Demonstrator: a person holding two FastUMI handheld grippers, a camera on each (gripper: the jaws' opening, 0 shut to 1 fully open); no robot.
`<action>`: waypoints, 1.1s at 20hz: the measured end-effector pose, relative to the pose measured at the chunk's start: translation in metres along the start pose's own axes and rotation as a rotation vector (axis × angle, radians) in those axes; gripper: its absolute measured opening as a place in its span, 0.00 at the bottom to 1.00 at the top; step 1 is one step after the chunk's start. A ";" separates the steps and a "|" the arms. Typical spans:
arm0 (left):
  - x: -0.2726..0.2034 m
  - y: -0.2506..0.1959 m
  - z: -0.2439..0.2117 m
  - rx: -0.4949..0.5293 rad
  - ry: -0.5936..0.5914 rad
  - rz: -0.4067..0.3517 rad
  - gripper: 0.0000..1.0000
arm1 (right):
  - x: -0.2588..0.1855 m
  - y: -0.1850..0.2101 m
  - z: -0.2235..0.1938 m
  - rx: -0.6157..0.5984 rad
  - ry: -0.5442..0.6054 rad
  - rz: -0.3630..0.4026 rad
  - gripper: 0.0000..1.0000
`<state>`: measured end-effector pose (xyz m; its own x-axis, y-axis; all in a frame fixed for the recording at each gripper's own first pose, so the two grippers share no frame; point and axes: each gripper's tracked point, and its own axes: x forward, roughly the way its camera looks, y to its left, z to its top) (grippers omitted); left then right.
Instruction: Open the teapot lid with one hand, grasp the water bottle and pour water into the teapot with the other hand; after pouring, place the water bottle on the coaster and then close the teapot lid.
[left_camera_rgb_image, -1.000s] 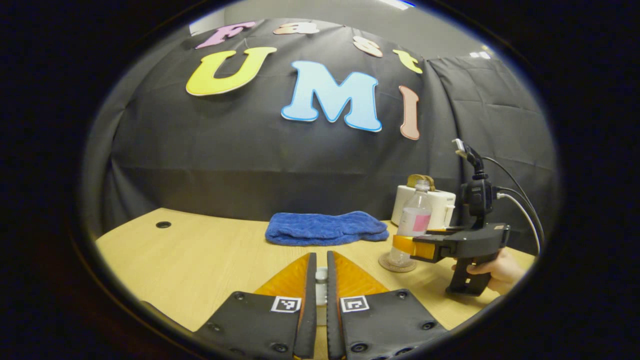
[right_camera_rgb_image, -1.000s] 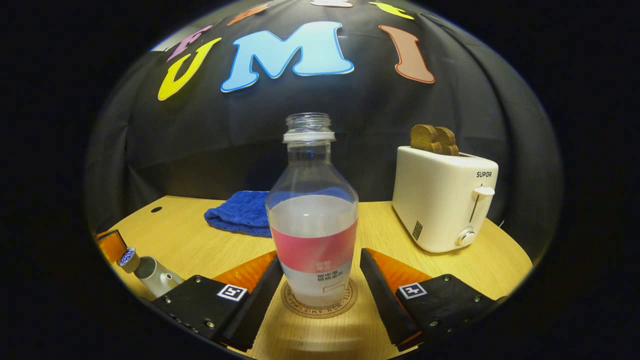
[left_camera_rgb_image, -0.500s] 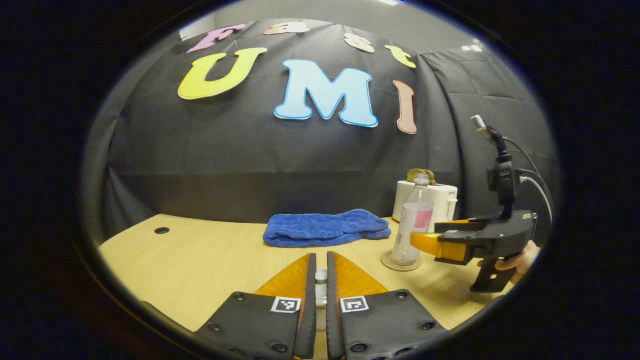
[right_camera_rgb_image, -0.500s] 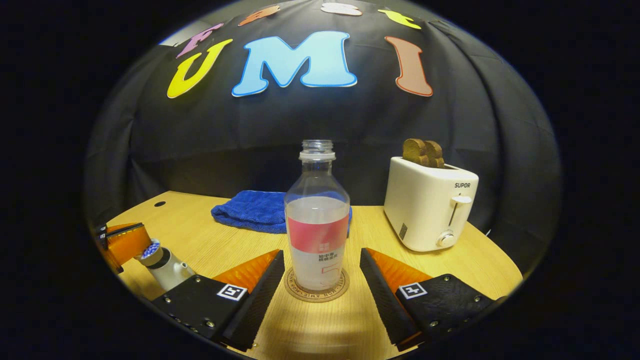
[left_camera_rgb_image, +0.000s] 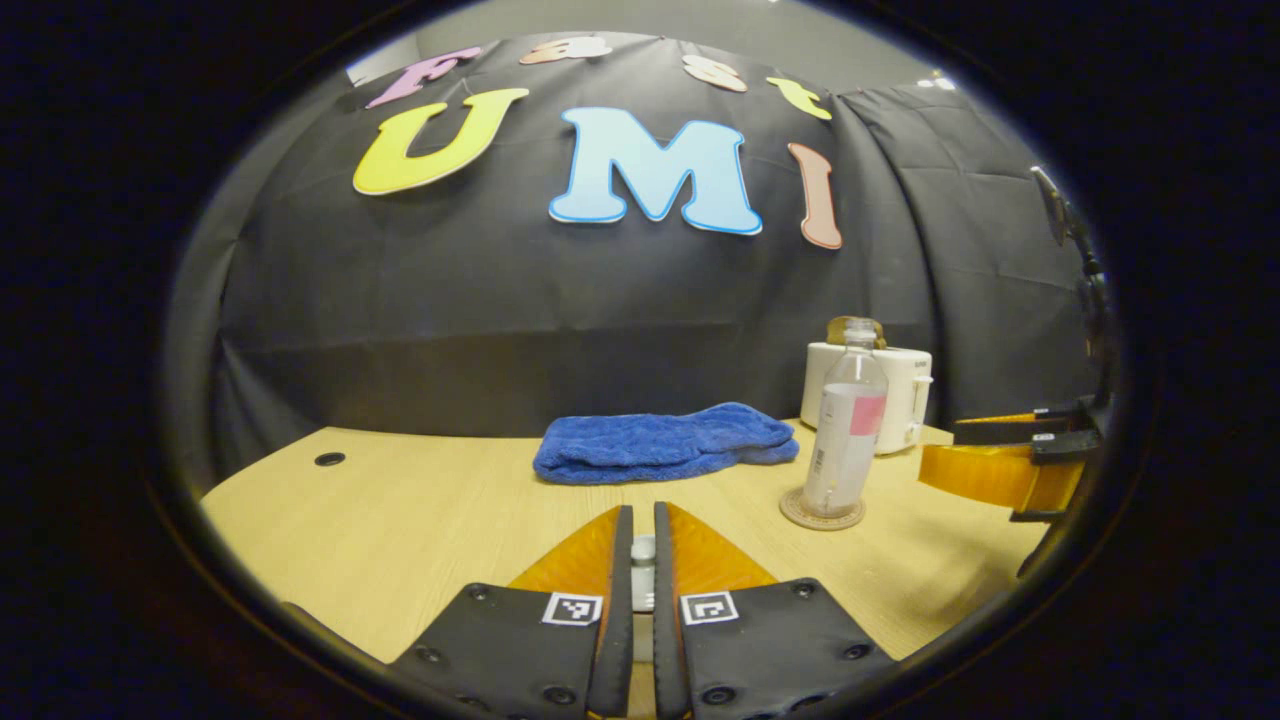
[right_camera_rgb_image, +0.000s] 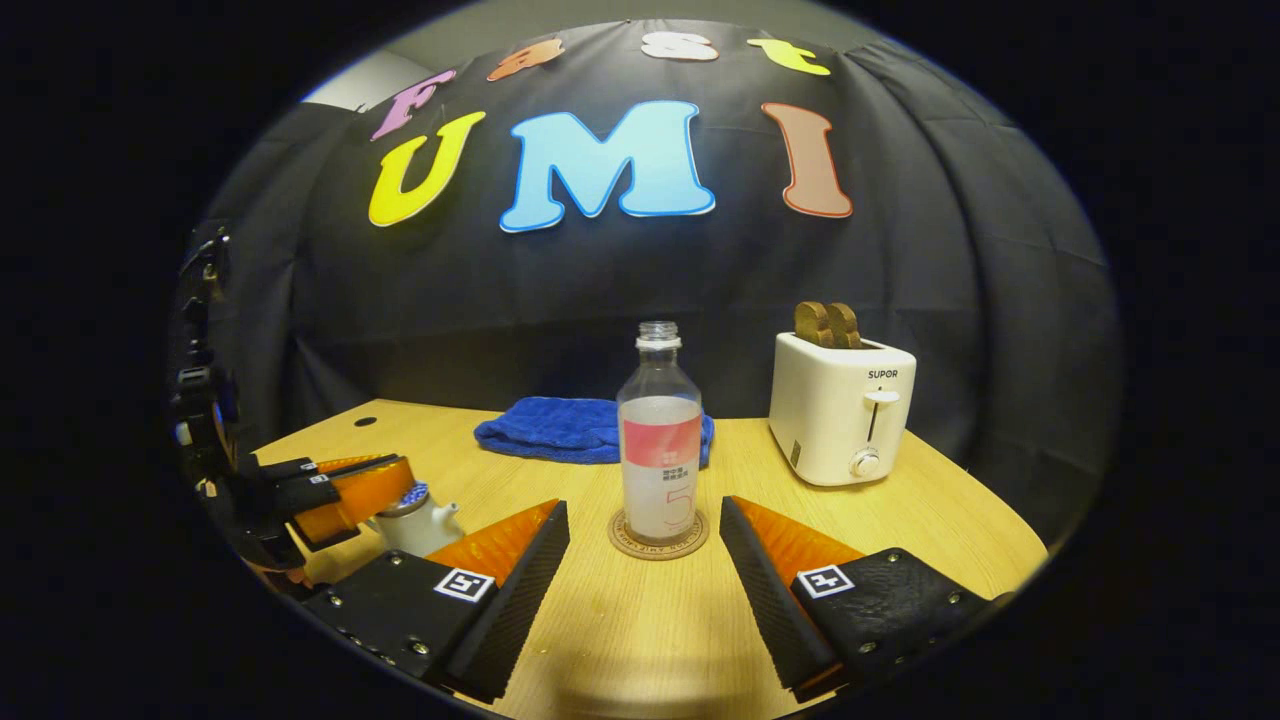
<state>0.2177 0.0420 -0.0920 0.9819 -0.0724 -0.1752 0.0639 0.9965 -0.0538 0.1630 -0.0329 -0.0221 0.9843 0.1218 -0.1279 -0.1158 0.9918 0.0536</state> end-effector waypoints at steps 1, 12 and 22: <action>0.000 0.000 0.000 0.002 0.000 0.001 0.14 | -0.006 0.004 -0.002 -0.009 -0.005 0.001 0.94; -0.006 -0.002 -0.003 0.021 0.015 0.023 0.22 | -0.038 0.028 -0.013 -0.039 -0.018 0.007 0.95; -0.060 0.000 0.027 0.035 -0.043 0.038 0.37 | -0.073 0.035 -0.012 -0.034 -0.032 -0.025 0.94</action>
<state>0.1638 0.0472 -0.0551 0.9904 -0.0330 -0.1340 0.0314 0.9994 -0.0136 0.0850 -0.0068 -0.0232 0.9906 0.0958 -0.0973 -0.0945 0.9954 0.0172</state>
